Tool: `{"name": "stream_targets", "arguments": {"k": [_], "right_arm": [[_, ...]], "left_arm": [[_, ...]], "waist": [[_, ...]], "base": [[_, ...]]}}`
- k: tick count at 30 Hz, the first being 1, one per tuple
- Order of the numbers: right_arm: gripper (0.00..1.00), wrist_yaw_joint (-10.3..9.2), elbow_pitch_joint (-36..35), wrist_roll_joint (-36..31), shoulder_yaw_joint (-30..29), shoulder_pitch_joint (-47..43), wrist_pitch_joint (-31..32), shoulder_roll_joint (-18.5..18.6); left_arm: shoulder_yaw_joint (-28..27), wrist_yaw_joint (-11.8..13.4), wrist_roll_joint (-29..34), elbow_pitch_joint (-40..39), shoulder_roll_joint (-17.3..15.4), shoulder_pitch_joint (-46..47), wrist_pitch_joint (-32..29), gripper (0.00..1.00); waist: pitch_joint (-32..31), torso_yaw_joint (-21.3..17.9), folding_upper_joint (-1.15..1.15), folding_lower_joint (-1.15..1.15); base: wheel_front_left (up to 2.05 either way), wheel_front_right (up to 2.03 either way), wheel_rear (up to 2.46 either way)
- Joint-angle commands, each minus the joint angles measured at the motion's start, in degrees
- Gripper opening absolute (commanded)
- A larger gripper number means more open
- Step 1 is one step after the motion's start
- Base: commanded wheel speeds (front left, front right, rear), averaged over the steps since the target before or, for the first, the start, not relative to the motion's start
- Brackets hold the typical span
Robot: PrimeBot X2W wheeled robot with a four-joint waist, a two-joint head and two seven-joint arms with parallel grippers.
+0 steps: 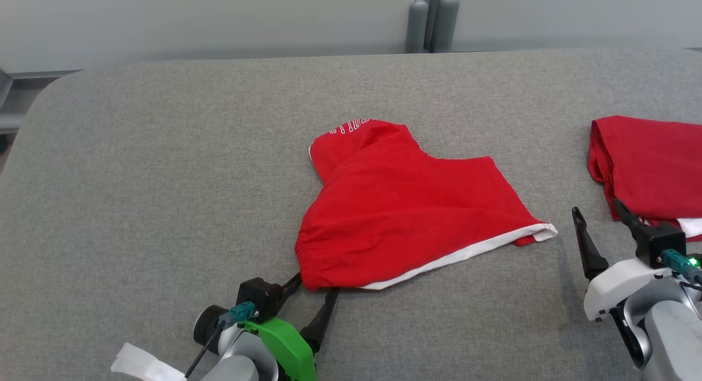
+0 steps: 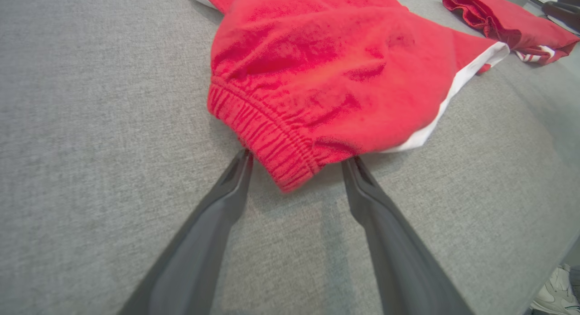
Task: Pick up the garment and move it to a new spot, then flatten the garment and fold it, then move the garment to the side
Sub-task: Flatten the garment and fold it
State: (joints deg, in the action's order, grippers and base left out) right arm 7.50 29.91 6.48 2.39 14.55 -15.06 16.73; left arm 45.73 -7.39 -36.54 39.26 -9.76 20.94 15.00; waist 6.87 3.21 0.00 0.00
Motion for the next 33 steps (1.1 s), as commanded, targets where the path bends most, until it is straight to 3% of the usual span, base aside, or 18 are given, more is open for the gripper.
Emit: {"name": "stream_targets", "arguments": {"k": [1,2,3,4,5,6,8,14,33], "right_arm": [[1.00,-0.02,0.4,0.4,0.3,1.0,-0.1,0.1],[1.00,-0.02,0.5,0.5,0.6,1.3,-0.1,0.1],[1.00,-0.02,0.7,0.5,0.9,1.5,-0.1,0.1],[1.00,-0.02,0.7,0.5,0.9,1.5,-0.1,0.1],[1.00,-0.02,1.4,0.7,1.6,1.8,-0.1,0.0],[1.00,-0.02,1.4,0.7,1.6,1.8,-0.1,0.0],[1.00,-0.02,2.3,0.9,2.4,2.6,-0.1,0.0],[1.00,-0.02,7.5,1.8,5.6,4.8,-0.1,0.0],[1.00,-0.02,11.7,9.2,14.0,4.3,-0.1,0.2]], "left_arm": [[0.6,-0.2,-0.4,0.1,0.1,1.2,0.2,0.97],[0.9,-0.2,-0.5,0.1,0.2,1.4,0.2,0.89],[1.1,-0.2,-0.6,-0.1,0.2,1.6,0.2,0.73],[1.1,-0.2,-0.6,-0.1,0.2,1.6,0.2,0.73],[1.4,-0.2,-0.8,-0.6,0.3,1.8,0.2,0.29],[1.4,-0.2,-0.8,-0.6,0.3,1.8,0.2,0.29],[1.7,-0.2,-0.9,-1.4,0.4,2.3,0.2,0.00],[3.2,-0.2,-1.8,-3.2,-0.3,3.7,0.2,0.00],[3.1,-0.2,-2.0,-5.8,-2.1,3.4,0.2,0.00]], "waist": [[0.3,-0.3,0.00,0.00],[0.3,-0.3,0.00,0.00],[0.4,-0.4,0.00,0.00],[0.4,-0.4,0.00,0.00],[0.6,-0.4,0.00,0.00],[0.6,-0.4,0.00,0.00],[0.8,-0.4,0.00,0.00],[1.9,0.0,0.00,0.00],[1.7,0.7,0.00,0.00]], "base": [[0.00,0.00,0.00],[0.00,0.00,0.00],[0.00,0.00,0.00],[0.00,0.00,0.00],[0.00,0.00,0.00],[0.00,0.00,0.00],[0.00,0.00,0.00],[0.00,0.00,0.00],[0.00,0.00,0.00]]}}
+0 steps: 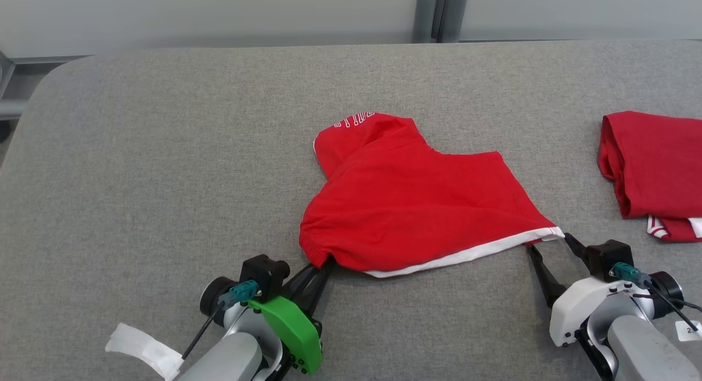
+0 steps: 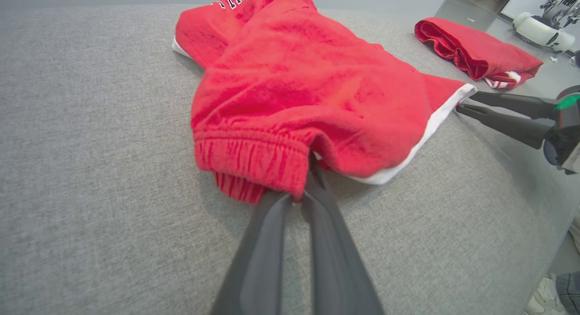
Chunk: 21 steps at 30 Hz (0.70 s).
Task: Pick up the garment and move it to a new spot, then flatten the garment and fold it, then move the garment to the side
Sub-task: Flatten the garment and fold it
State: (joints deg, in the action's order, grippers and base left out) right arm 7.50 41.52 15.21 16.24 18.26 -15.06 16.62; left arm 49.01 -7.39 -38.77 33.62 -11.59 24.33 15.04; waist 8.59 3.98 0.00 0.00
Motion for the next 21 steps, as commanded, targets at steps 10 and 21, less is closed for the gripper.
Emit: {"name": "stream_targets", "arguments": {"k": [10,21], "right_arm": [[0.31,-0.01,1.1,1.6,1.9,2.0,-0.1,0.7],[0.00,-0.01,-4.8,9.6,6.1,4.3,-0.2,3.7]], "left_arm": [[0.2,-0.2,0.0,0.1,-0.3,-0.3,0.2,0.00],[0.6,-0.2,-5.0,-1.7,-1.9,1.5,0.2,0.00]], "waist": [[-1.1,0.3,0.00,0.00],[-1.8,0.4,0.00,0.00]], "base": [[0.00,0.00,0.00],[0.00,0.00,0.00]]}}
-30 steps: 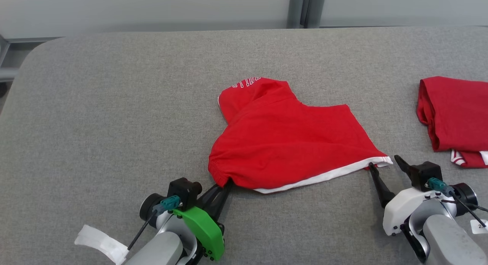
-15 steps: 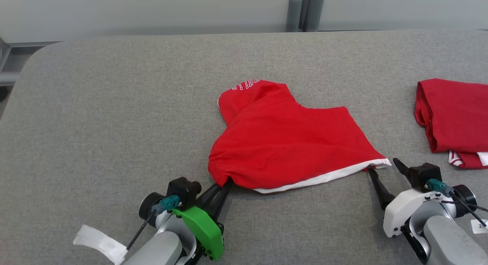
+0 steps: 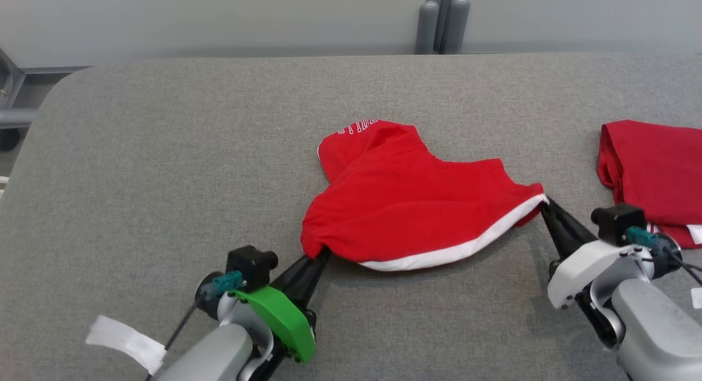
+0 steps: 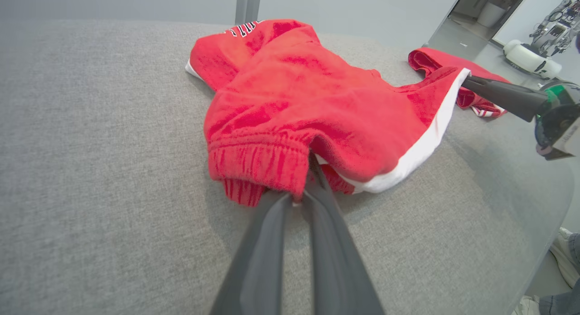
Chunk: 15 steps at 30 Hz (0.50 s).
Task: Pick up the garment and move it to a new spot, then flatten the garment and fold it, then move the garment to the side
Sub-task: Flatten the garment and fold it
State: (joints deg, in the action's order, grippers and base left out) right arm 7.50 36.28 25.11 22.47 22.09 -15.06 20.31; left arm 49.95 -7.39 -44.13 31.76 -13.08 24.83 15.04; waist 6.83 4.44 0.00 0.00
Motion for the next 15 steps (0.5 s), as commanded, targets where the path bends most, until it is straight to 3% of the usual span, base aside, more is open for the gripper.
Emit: {"name": "stream_targets", "arguments": {"k": [1,4,10,15], "right_arm": [[0.00,-0.02,-1.0,1.2,0.2,1.1,-0.1,0.8],[0.00,-0.02,-5.8,5.8,2.4,3.6,-0.1,4.7],[0.00,-0.02,-15.4,14.0,5.8,13.4,2.8,13.4],[0.00,-0.02,-19.6,18.4,5.2,24.4,6.4,16.9]], "left_arm": [[-0.2,-0.2,-1.3,-0.6,-1.1,1.9,0.2,0.00],[1.1,-0.2,-7.7,-6.2,-4.3,5.5,-2.8,0.00],[0.4,-0.2,-18.8,-18.5,-15.7,18.5,-14.3,0.00],[-2.3,-0.2,-25.1,-22.4,-21.2,31.0,-25.0,0.00]], "waist": [[-0.1,-0.1,0.00,0.00],[-0.2,-0.3,0.00,0.00],[1.5,-1.6,0.00,0.00],[6.4,-3.3,0.00,0.00]], "base": [[0.00,0.00,0.00],[0.00,0.00,0.00],[0.00,0.00,0.00],[0.00,0.00,0.00]]}}
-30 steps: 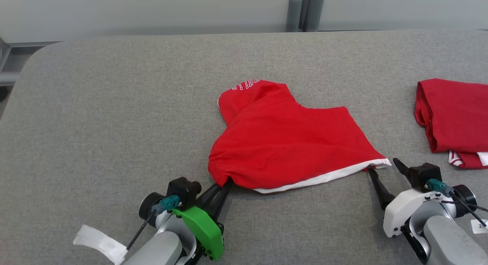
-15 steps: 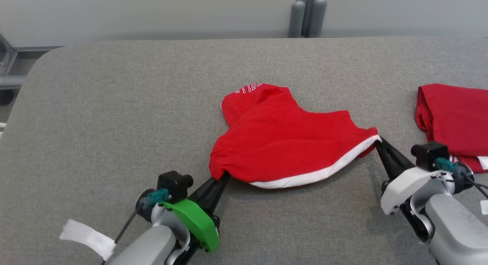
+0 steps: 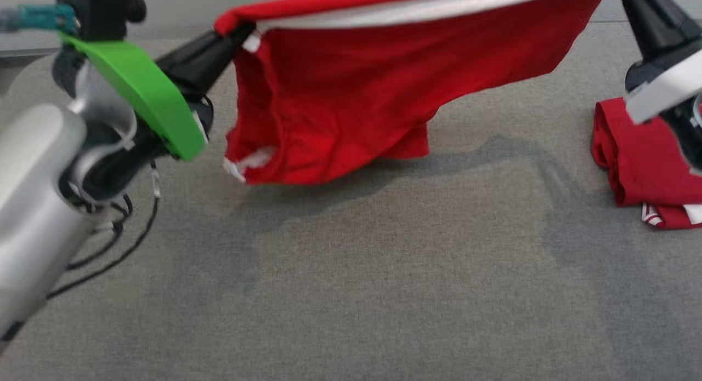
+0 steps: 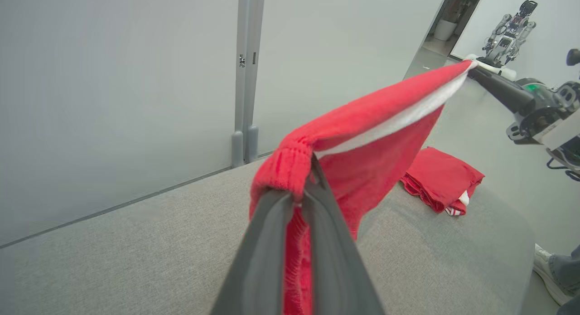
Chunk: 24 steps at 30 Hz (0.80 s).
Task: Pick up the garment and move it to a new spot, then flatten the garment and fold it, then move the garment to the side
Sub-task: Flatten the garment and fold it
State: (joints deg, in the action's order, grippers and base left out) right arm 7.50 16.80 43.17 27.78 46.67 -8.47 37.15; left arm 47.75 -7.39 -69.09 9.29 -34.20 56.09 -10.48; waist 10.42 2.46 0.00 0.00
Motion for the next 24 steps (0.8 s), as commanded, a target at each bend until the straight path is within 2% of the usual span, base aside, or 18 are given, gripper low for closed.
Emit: {"name": "stream_targets", "arguments": {"k": [1,3,6,11,15,18,21,22,24], "right_arm": [[0.00,-0.02,-0.3,1.0,-0.4,2.3,0.6,0.1],[0.00,-0.02,0.6,2.3,-1.0,6.9,1.8,-0.9],[0.00,-0.05,4.8,1.8,-2.2,14.2,2.4,-2.9],[0.00,-0.07,15.1,-0.6,-6.3,27.2,0.7,-10.1],[0.00,-0.11,23.3,-4.9,-11.1,36.7,-4.7,-16.2],[0.00,-0.10,26.0,-8.8,-14.6,40.9,-6.6,-19.9],[0.00,-0.06,21.4,-12.2,-20.5,41.0,-6.7,-23.1],[0.00,-0.06,21.4,-12.2,-20.5,41.0,-6.7,-23.1],[0.00,-0.05,18.2,-14.1,-21.6,36.1,-6.7,-25.5]], "left_arm": [[-0.7,-0.2,-0.7,0.3,-0.6,2.4,-1.3,0.00],[-1.6,-0.2,-1.0,2.1,-0.9,7.6,-4.1,0.00],[-2.4,0.2,0.5,6.6,0.6,14.8,-6.3,0.00],[-3.7,1.4,4.9,15.8,3.2,26.5,-5.6,0.00],[-4.1,2.5,11.0,23.0,5.8,34.7,1.1,0.00],[-4.7,3.2,14.6,28.1,8.8,38.4,9.3,0.00],[-3.9,2.7,17.1,32.2,11.8,38.8,16.4,0.00],[-3.9,2.7,17.1,32.2,11.8,38.8,16.4,0.00],[-2.3,1.4,17.3,34.2,13.7,36.4,18.7,0.00]], "waist": [[4.3,-1.6,0.00,0.00],[7.3,-2.2,0.00,0.00],[11.7,-3.0,0.00,0.00],[19.3,-5.2,0.00,0.00],[24.9,-7.5,0.00,0.00],[28.0,-8.4,0.00,0.00],[29.5,-8.7,0.00,0.00],[29.5,-8.7,0.00,0.00],[29.6,-8.8,0.00,0.00]], "base": [[0.00,0.00,0.00],[0.00,0.00,0.00],[0.00,0.00,0.00],[0.00,0.00,0.00],[0.00,0.00,0.00],[0.00,0.00,0.00],[0.00,0.00,0.00],[0.00,0.00,0.00],[0.00,0.00,0.00]]}}
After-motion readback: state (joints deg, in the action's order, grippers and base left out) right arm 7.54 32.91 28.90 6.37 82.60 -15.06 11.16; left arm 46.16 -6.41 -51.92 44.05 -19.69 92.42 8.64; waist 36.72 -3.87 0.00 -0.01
